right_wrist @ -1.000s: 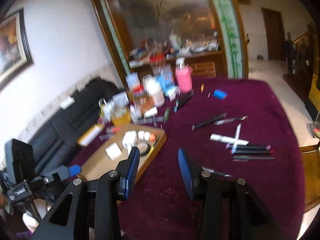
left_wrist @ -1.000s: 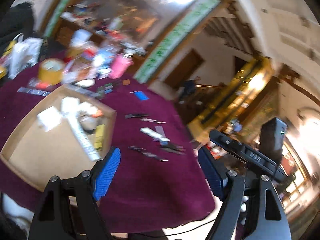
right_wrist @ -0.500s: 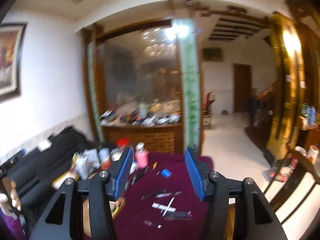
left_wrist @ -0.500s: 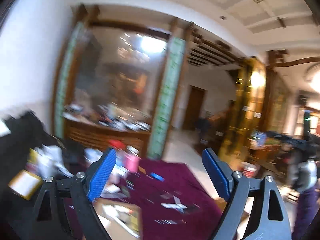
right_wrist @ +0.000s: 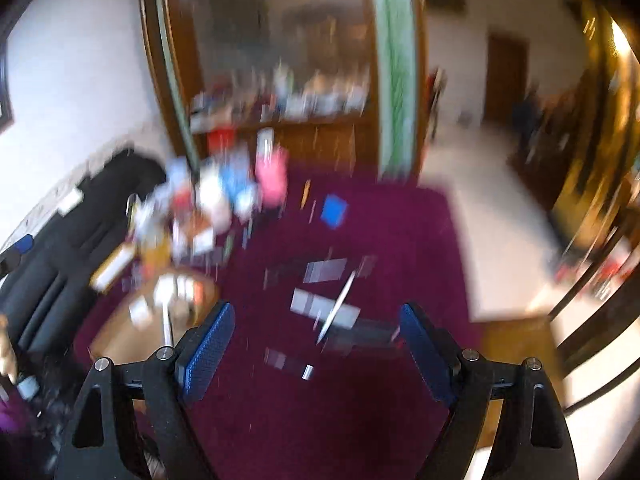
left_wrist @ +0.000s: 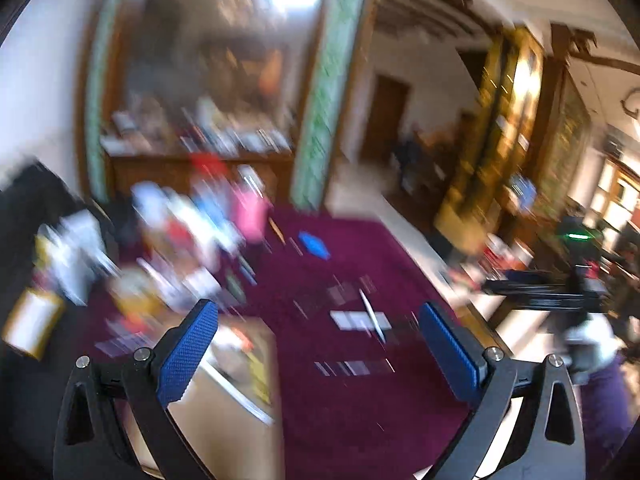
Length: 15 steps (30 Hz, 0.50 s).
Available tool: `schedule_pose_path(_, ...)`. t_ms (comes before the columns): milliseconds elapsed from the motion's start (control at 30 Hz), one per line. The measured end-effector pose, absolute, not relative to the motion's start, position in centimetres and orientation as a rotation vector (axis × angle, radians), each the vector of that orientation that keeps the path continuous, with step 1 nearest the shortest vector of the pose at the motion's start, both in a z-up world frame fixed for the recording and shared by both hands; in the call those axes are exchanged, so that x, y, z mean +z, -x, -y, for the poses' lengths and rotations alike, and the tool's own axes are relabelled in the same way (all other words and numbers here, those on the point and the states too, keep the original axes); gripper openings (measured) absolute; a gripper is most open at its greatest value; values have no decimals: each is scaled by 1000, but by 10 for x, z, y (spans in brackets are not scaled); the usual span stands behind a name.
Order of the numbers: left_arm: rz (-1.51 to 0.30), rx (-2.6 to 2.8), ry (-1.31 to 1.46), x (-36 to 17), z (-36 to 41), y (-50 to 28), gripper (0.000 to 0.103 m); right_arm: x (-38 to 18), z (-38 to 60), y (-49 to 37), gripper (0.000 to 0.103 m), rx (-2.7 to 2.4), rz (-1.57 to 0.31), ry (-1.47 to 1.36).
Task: Organize rigid objects
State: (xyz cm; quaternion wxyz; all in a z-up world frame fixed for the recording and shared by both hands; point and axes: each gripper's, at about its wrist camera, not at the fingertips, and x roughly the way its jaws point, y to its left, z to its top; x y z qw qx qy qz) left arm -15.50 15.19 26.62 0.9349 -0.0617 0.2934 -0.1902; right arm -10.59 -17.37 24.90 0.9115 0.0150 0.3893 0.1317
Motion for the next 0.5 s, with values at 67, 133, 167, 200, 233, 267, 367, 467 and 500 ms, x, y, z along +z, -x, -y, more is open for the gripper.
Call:
schedule_pose_path(67,-662,-466,146,213,-127,150,100,178,176,82,78,293,-902,-96)
schedule_pose_path(133,-756,-543,207,167,-103,137,100,128,175,52,68,296,-1000,-162)
schedule_pose_path(167,-818,-578,254,143,-93,128,100,112,182,44,63,287,-1030,-188)
schedule_pose_path(200,-853,-590,273,130,-89,124,100,101,183,31,62,274,-1049,-198)
schedule_pose_path(233,-900,-597,288,114,-81,116,100,96,181,18,62,261,-1059,-198)
schedule_pose_path(267,-927,-596,290,104,-72,118,100,92,181,3,62,248,-1067,-198)
schedule_pose_path(367,-952,-578,280,80,-68,109,100,86,174,-40,62,239,-1068,-233)
schedule_pose_path(467,-936,-538,325,77,-84,100,100,81,169,-84,62,259,-1085,-349)
schedule_pose_path(500,-936,-529,352,76,-92,95,100,77,166,-97,62,263,-1099,-392)
